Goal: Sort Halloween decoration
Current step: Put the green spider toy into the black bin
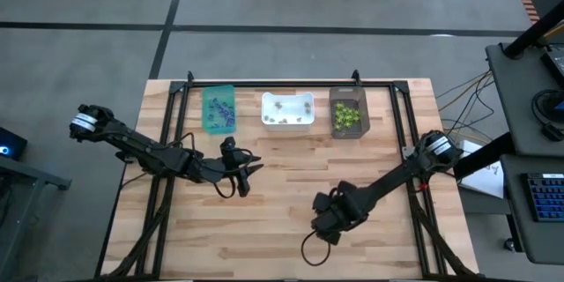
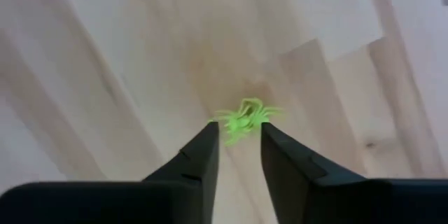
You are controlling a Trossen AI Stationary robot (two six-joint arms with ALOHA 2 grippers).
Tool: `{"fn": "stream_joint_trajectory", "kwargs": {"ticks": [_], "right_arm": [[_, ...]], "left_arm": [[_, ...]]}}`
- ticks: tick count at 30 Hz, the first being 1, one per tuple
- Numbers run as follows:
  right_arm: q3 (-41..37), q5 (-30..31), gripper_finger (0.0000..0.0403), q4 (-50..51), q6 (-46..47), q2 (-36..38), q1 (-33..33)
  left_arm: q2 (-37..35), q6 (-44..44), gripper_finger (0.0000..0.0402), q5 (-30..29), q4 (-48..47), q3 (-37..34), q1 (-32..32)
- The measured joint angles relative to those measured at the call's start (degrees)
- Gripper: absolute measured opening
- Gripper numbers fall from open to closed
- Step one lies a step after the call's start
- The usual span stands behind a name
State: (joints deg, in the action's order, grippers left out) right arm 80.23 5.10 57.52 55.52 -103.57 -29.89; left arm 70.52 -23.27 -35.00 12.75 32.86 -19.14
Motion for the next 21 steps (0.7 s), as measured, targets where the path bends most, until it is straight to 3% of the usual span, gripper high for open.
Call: {"fn": "stream_joint_trajectory", "kwargs": {"ticks": [10, 21], "right_arm": [[-0.37, -0.67, 0.0193, -1.02, 2.44, -2.34, -0.08], [-0.87, -1.56, 0.0195, -0.92, 4.29, -4.26, -0.09]], "left_arm": [[0.00, 0.00, 0.0093, 0.04, -0.04, 0.00, -0.20], [0.00, 0.00, 0.0093, 0.07, 0.17, 0.00, -0.17]]}}
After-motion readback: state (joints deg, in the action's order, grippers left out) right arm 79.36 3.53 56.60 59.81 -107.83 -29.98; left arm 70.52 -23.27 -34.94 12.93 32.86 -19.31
